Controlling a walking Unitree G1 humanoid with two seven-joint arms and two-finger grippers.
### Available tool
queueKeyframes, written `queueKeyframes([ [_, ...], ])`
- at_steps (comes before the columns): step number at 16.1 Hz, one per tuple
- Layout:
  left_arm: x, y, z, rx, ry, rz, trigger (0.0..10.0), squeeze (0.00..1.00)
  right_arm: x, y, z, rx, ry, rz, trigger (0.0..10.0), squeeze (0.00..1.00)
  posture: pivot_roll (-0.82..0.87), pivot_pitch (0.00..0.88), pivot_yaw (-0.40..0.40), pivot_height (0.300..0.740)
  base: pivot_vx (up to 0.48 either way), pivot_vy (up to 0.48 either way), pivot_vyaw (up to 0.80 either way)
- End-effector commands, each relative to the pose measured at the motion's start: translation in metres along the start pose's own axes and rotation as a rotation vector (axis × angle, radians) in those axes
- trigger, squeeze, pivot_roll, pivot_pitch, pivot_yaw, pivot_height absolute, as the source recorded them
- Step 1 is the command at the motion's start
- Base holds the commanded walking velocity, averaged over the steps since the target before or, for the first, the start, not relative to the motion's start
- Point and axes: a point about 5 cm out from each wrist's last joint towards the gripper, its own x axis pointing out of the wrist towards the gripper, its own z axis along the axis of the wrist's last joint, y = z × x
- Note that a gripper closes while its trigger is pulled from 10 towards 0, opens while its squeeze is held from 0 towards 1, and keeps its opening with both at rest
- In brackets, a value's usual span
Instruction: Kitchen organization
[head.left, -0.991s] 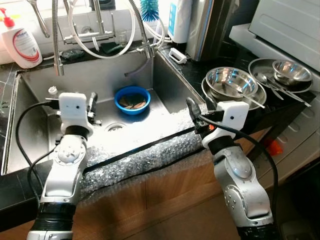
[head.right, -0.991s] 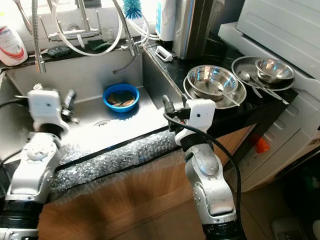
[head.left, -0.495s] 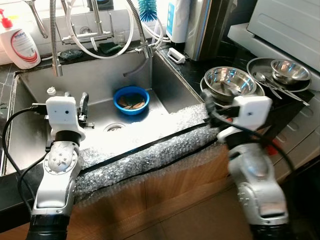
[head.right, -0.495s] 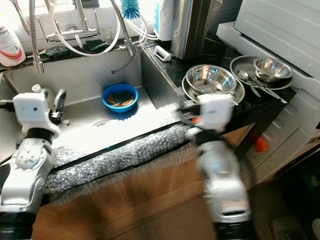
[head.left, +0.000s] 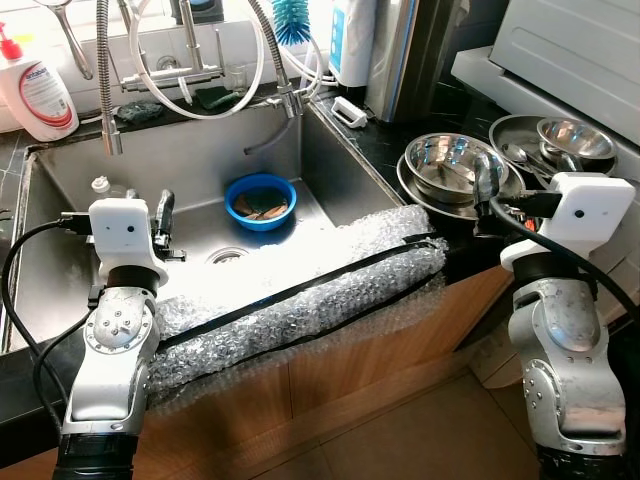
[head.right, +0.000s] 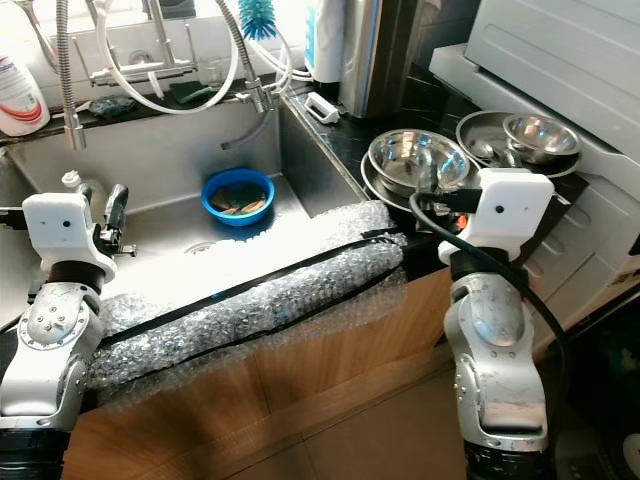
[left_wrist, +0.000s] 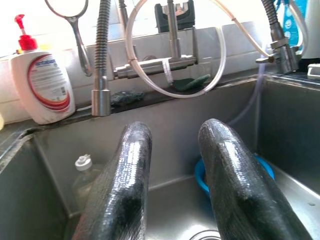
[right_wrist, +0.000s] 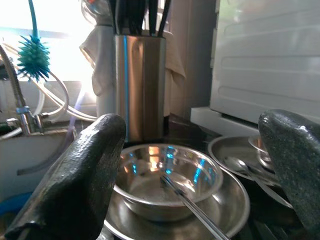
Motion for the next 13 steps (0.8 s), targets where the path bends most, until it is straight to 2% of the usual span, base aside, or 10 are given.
queueKeyframes([
  [1,-0.001,-0.004,0.003,0.013,-0.010,-0.015,10.0,0.00,-0.003,-0.006,0.000,0.010,0.014,-0.026,10.0,0.00,-0.03,0.082,-0.003,0.740,0.000,0.000,0.00],
  [7,-0.001,-0.006,0.003,0.017,-0.010,-0.027,10.0,0.00,-0.008,-0.013,-0.021,0.041,0.123,-0.080,10.0,0.00,-0.03,0.072,-0.002,0.740,0.000,0.000,0.00],
  [13,-0.001,-0.009,0.003,0.021,-0.013,-0.037,10.0,0.00,-0.005,-0.014,-0.031,0.095,0.174,-0.107,10.0,0.00,-0.03,0.070,-0.002,0.740,0.000,0.000,0.00],
])
